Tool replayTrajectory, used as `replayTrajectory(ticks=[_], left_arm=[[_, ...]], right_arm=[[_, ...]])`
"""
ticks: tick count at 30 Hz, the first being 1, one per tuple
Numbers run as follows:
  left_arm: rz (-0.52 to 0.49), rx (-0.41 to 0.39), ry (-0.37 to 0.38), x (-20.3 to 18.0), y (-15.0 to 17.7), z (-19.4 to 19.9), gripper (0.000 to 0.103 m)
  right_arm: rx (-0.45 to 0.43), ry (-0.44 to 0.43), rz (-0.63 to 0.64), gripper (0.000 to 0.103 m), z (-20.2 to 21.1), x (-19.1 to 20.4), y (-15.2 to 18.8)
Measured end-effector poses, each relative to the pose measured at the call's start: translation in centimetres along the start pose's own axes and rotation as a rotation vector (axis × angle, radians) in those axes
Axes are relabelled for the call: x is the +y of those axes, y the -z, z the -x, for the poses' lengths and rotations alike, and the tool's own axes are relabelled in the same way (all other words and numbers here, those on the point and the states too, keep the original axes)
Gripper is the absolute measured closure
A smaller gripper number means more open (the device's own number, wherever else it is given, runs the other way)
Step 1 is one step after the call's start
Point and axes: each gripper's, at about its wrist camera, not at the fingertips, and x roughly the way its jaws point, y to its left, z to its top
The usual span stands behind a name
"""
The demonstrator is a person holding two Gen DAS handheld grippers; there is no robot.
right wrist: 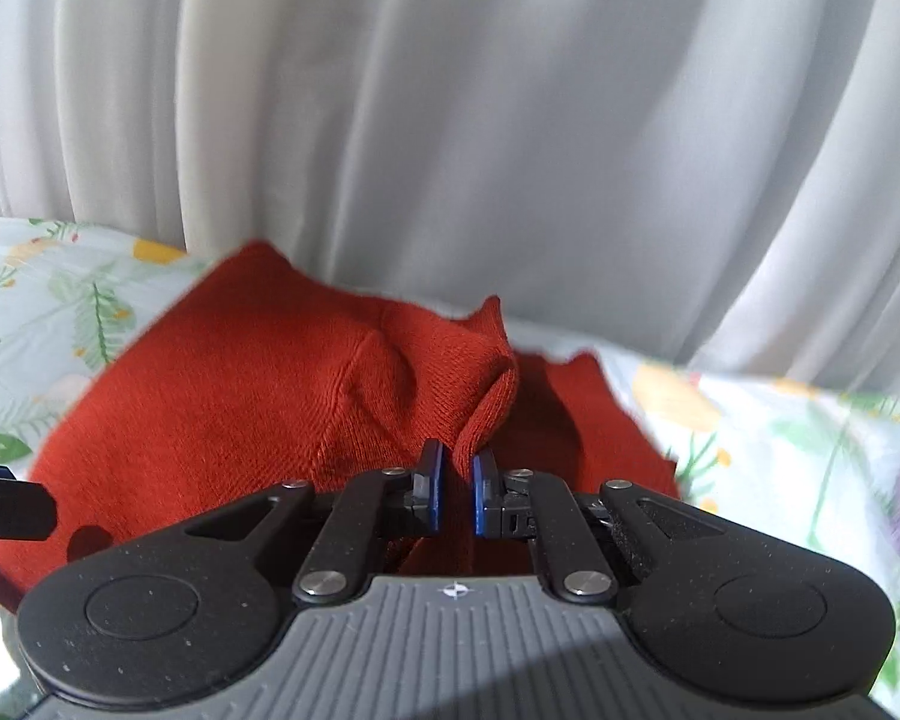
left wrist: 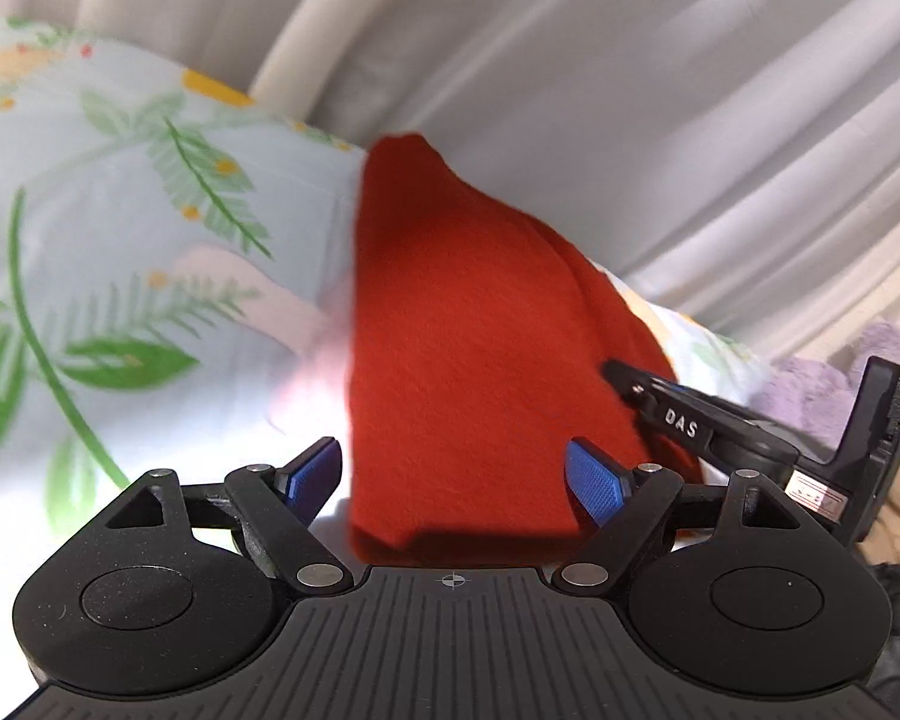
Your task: Fold small clothes
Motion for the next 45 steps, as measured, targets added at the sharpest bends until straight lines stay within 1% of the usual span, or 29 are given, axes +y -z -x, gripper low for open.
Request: replayTrajectory(ticks=[2,3,5,6,7,10,12,14,15,16,17,18,20,21,23,24,26,27,29,31,33,35,37,38,39,41,43,44,45], left_arm=[[0.007,0.000,-0.002,-0.2,0.3,0.4,0.016],[0.005,-0.020,-0.013,-0.1,0.4,0.9,0.016],[0.033,-0.066,-0.041,0.3,0.2,1.5,0.016],[0.055,-0.083,-0.051,0.6,0.0,1.7,0.016],[0.077,-0.091,-0.063,1.0,-0.3,1.6,0.016],[0.122,-0.068,-0.097,1.3,-0.8,0.8,0.016],[0.128,-0.057,-0.093,1.0,-0.6,0.4,0.016],[0.106,-0.055,-0.087,0.3,-0.3,0.2,0.016],[0.094,-0.050,-0.090,0.0,-0.2,0.1,0.016],[0.085,-0.044,-0.094,-0.3,-0.2,0.0,0.016],[0.080,-0.041,-0.094,-0.5,-0.1,0.1,0.016],[0.072,-0.048,-0.083,-0.8,0.0,0.2,0.016],[0.056,-0.069,-0.052,-1.0,0.1,0.3,0.015],[0.057,-0.076,-0.047,-1.1,0.1,0.1,0.014],[0.080,-0.066,-0.053,-1.1,0.0,-0.3,0.013],[0.089,-0.060,-0.039,-1.0,-0.1,-0.3,0.013],[0.102,-0.062,-0.015,-0.6,-0.3,0.1,0.013],[0.104,-0.071,-0.017,-0.4,-0.3,0.3,0.012],[0.095,-0.093,-0.075,0.0,-0.6,0.8,0.012],[0.058,-0.119,-0.127,0.2,-0.6,1.1,0.009],[0.035,-0.115,-0.171,0.4,-0.8,0.9,0.007],[0.043,-0.102,-0.215,0.5,-1.4,0.5,0.008],[0.057,-0.126,-0.234,0.5,-2.2,0.1,0.007],[0.064,-0.140,-0.240,0.5,-2.6,-0.1,0.007],[0.070,-0.147,-0.230,0.6,-3.0,-0.4,0.007],[0.091,-0.125,-0.152,0.6,-3.7,-1.2,0.007],[0.139,-0.080,-0.052,0.6,-4.2,-1.8,0.013],[0.164,-0.082,0.003,0.6,-4.3,-1.7,0.013],[0.176,-0.097,0.032,0.3,-4.3,-1.3,0.011]], right_arm=[[0.005,-0.058,-0.130,0.086,0.3,-1.7,0.5],[0.014,-0.092,-0.208,0.085,1.0,-2.7,0.8],[0.025,-0.188,-0.361,0.077,2.5,-4.6,2.2],[0.036,-0.242,-0.441,0.063,3.2,-5.4,3.2],[0.045,-0.293,-0.513,0.054,3.8,-6.1,4.4],[0.071,-0.451,-0.705,0.050,4.3,-7.4,7.8],[0.092,-0.517,-0.797,0.050,3.4,-7.7,9.0],[0.107,-0.571,-0.845,0.050,2.3,-6.9,9.1],[0.109,-0.588,-0.843,0.053,2.0,-6.6,8.9],[0.097,-0.581,-0.815,0.081,2.0,-6.1,8.5],[0.082,-0.550,-0.758,0.089,2.3,-5.5,7.9],[0.053,-0.504,-0.706,0.089,3.0,-5.0,7.3],[-0.014,-0.481,-0.668,0.090,4.0,-5.2,6.7],[-0.017,-0.450,-0.644,0.090,4.2,-5.2,6.5],[0.028,-0.338,-0.544,0.094,3.6,-4.8,6.4],[0.074,-0.270,-0.485,0.095,2.9,-4.4,6.4],[0.068,-0.313,-0.450,0.094,2.6,-4.5,6.6],[0.065,-0.343,-0.456,0.089,2.6,-4.9,6.3],[0.027,-0.382,-0.500,0.084,2.8,-6.2,5.5],[0.007,-0.377,-0.555,0.060,2.3,-7.5,4.4],[0.000,-0.418,-0.591,0.050,1.0,-8.5,3.4],[0.033,-0.444,-0.624,0.050,-0.7,-8.9,2.5],[0.053,-0.468,-0.620,0.052,-2.5,-8.5,1.4],[0.060,-0.465,-0.614,0.057,-3.1,-8.1,0.8],[0.066,-0.466,-0.593,0.067,-3.5,-7.5,0.3],[0.065,-0.420,-0.514,0.088,-3.8,-6.1,-0.7],[0.038,-0.320,-0.375,0.092,-2.9,-4.1,-1.6],[0.011,-0.272,-0.300,0.092,-2.2,-3.3,-2.0],[-0.024,-0.237,-0.234,0.093,-1.3,-2.6,-2.2]])
